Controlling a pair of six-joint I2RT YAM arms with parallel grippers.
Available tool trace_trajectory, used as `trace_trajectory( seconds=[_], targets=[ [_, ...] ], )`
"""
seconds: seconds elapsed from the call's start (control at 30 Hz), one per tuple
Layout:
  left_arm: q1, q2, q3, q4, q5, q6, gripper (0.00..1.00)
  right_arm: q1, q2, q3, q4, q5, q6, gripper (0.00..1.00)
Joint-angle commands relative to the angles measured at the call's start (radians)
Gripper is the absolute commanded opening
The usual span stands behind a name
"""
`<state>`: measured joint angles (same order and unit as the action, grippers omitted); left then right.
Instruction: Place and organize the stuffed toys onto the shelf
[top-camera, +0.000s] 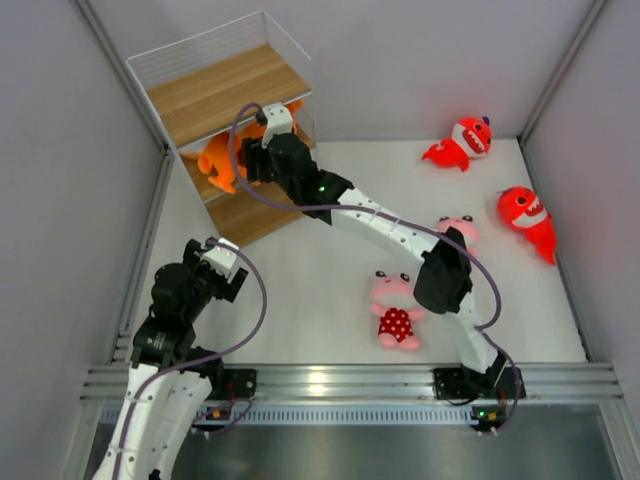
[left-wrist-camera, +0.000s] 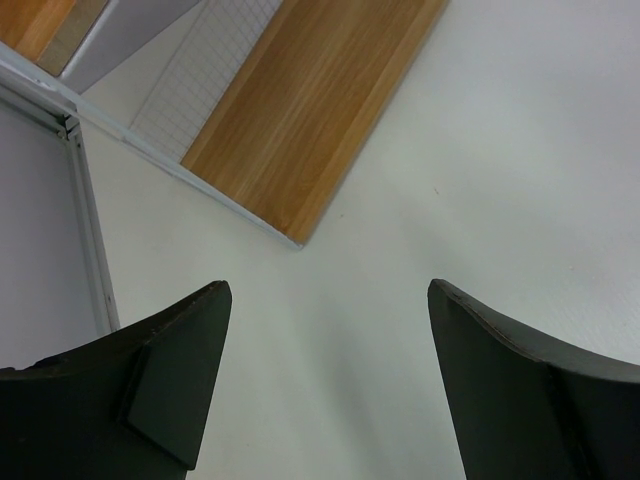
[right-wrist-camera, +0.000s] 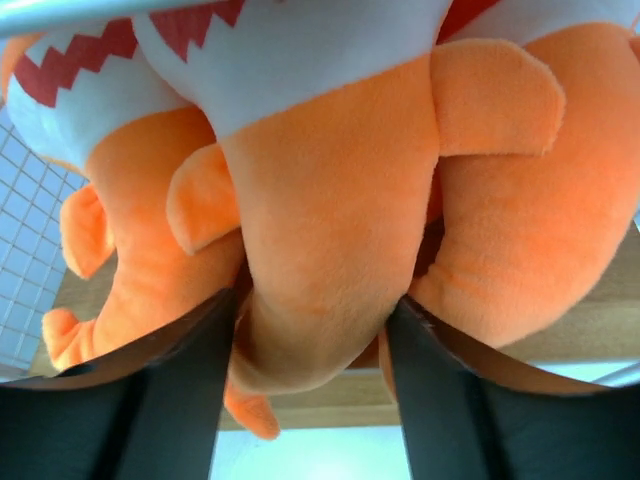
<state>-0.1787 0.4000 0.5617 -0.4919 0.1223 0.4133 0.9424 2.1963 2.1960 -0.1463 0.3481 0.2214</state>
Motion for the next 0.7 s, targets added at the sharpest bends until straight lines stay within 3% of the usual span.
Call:
trace_trajectory(
  seconds=[0.0, 0.03, 0.13, 0.33, 0.53, 0.67],
  targets=[
    [0.004, -0.018, -0.016, 0.019, 0.023, -0.016, 0.86, 0.019, -0.133, -0.037, 0.048, 0.031, -0.007, 0.64],
    [0.004, -0.020, -0.019, 0.021, 0.022, -0.015, 0.86, 0.021, -0.141, -0.044, 0.042, 0.031, -0.013, 0.71],
    [0.004, -0.027, -0.025, 0.019, 0.019, -0.016, 0.86, 0.030, -0.159, -0.047, 0.025, 0.031, -0.033, 0.77],
    [0.004, -0.032, -0.022, 0.021, 0.020, -0.011, 0.86, 0.035, -0.174, -0.061, 0.025, 0.029, -0.033, 0.77],
    [0.004, -0.036, -0.028, 0.023, 0.016, 0.010, 0.87, 0.033, -0.353, -0.180, -0.007, -0.058, -0.034, 0.81],
    [0.005, -0.061, -0.031, 0.026, -0.001, 0.027, 0.90, 0.021, -0.498, -0.345, -0.155, -0.078, -0.036, 0.86]
  ],
)
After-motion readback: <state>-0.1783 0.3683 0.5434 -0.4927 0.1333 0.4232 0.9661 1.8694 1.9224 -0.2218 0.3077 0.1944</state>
